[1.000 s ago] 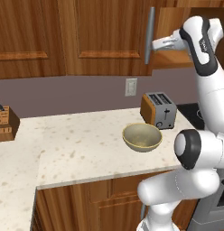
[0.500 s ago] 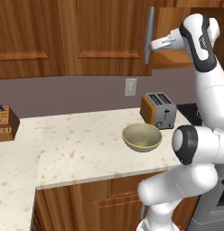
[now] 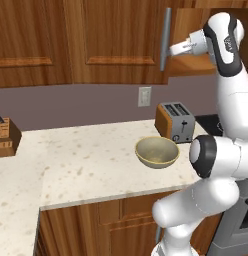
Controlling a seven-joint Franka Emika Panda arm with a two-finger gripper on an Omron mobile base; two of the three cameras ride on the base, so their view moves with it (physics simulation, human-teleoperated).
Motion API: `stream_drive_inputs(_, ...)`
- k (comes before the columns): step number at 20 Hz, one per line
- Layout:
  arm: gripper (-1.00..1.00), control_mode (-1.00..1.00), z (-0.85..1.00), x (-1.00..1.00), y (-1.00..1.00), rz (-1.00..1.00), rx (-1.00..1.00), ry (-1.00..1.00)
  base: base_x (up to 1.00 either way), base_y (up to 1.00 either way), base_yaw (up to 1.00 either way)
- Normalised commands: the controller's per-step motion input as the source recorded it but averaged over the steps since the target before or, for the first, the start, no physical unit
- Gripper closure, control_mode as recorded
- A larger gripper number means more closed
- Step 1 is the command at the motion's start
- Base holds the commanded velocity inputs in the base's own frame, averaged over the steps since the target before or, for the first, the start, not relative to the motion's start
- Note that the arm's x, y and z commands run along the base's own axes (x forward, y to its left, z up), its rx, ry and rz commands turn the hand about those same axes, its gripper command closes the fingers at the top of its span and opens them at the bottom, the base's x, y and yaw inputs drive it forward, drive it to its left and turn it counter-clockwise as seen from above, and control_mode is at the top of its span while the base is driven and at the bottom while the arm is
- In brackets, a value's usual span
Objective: Open the cabinet and setup a tea strainer by placing it in the bowl upright.
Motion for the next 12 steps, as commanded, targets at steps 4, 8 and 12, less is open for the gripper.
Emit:
stream_drive_inputs(4,-1.00,-1.00,0.00,-0.67,0.51,0.00,0.00,-0.04,0.00,0.00,0.00)
stream_drive_inputs(8,-1.00,-1.00,0.00,-0.80,0.58,0.00,0.00,-0.06,0.00,0.00,0.00)
stream_drive_inputs(12,-1.00,-1.00,0.00,-0.76,0.66,0.00,0.00,-0.06,0.00,0.00,0.00)
